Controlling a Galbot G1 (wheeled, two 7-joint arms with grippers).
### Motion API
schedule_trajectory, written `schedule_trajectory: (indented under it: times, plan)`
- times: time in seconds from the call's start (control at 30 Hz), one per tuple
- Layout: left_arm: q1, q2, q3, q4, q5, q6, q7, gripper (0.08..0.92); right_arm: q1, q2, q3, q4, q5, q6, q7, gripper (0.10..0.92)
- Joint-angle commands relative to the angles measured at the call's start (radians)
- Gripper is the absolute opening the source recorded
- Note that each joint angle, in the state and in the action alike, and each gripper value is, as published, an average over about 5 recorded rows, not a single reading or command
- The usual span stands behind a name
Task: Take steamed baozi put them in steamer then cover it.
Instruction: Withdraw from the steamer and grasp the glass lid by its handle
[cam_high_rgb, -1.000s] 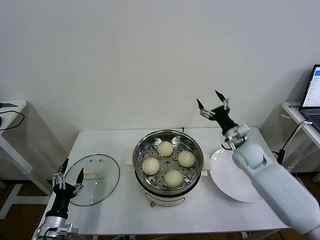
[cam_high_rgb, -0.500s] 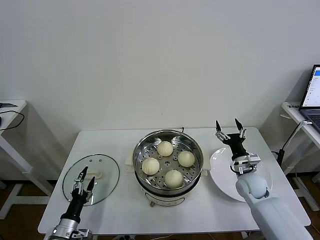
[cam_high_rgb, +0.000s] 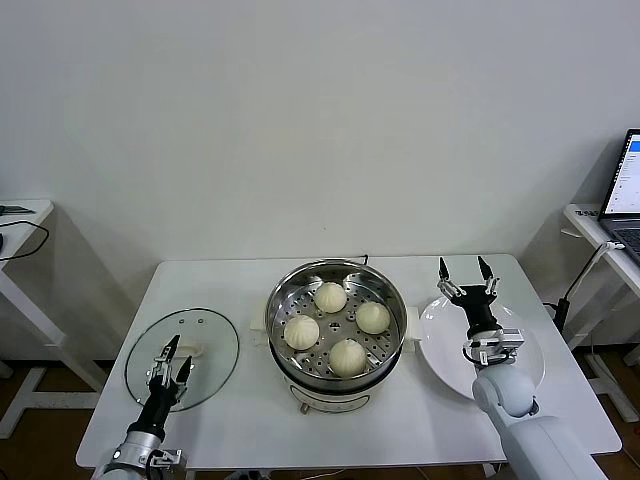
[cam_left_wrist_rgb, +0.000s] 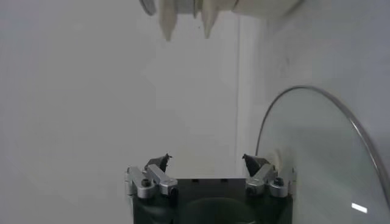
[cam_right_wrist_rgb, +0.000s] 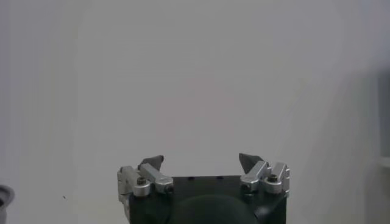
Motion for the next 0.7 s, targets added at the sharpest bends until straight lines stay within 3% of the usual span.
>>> schedule_trajectory:
  times: [0.03, 0.7]
  plan:
    - [-0.059, 0.004, 0.015, 0.085, -0.020, 0.005, 0.009, 0.823, -0.028, 0.014, 0.021, -0.002, -0.011, 0.006, 0.004, 0.823]
    - [-0.184, -0.003, 0.023, 0.180, -0.038, 0.013, 0.023, 0.823, -0.050, 0.024, 0.036, -0.002, -0.040, 0.014, 0.000, 0.823]
